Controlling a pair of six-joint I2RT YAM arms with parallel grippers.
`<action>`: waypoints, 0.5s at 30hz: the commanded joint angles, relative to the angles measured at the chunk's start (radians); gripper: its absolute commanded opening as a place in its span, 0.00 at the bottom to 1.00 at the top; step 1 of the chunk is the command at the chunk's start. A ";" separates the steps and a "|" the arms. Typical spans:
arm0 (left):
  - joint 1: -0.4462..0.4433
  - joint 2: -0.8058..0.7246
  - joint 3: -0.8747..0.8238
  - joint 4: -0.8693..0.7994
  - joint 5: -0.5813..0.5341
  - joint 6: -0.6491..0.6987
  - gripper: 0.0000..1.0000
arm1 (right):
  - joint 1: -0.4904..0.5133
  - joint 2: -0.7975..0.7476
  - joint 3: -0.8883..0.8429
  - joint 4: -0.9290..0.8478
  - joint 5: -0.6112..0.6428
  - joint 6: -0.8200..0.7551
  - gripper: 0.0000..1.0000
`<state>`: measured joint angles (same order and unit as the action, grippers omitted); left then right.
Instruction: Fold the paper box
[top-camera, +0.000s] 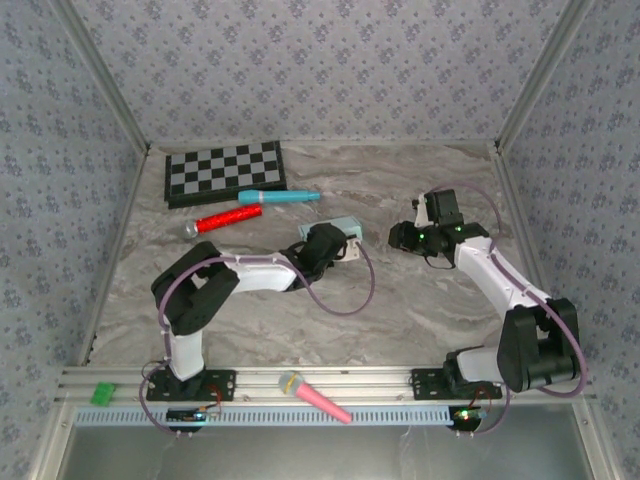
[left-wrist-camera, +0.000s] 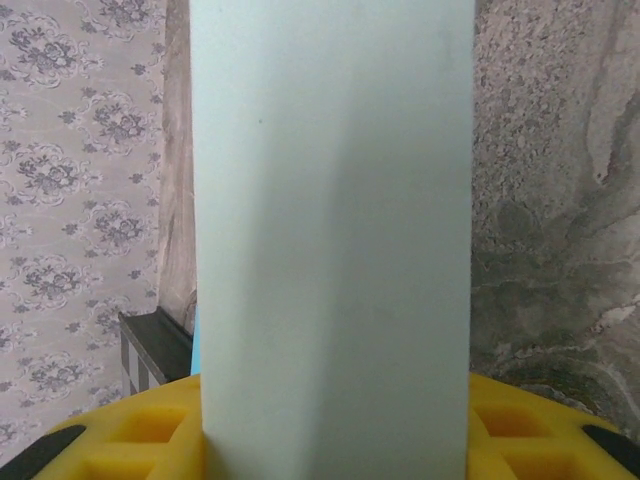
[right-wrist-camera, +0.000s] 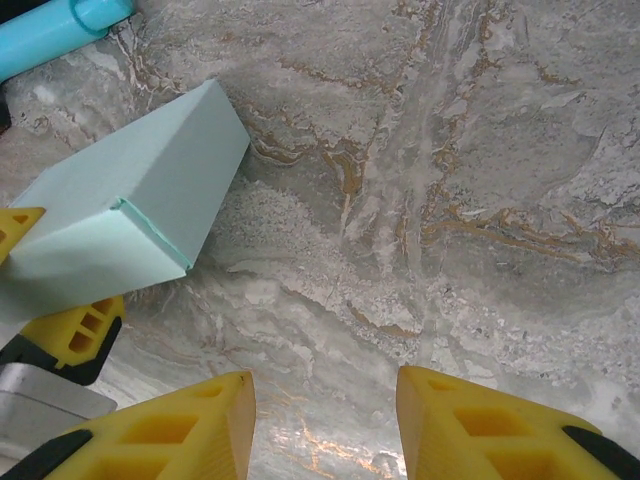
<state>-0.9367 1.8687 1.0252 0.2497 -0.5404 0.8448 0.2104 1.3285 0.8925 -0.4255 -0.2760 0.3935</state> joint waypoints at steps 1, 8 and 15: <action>-0.022 0.041 -0.031 -0.032 -0.005 -0.019 0.42 | -0.007 0.013 -0.012 0.009 -0.008 0.008 0.43; -0.037 0.047 -0.051 -0.023 0.000 -0.031 0.55 | -0.007 0.023 -0.010 0.017 -0.010 0.008 0.43; -0.037 0.028 -0.069 -0.046 0.078 -0.049 0.75 | -0.009 0.023 -0.012 0.016 -0.011 0.008 0.43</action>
<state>-0.9714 1.8923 0.9714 0.2573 -0.5285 0.8207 0.2089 1.3445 0.8925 -0.4114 -0.2764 0.3954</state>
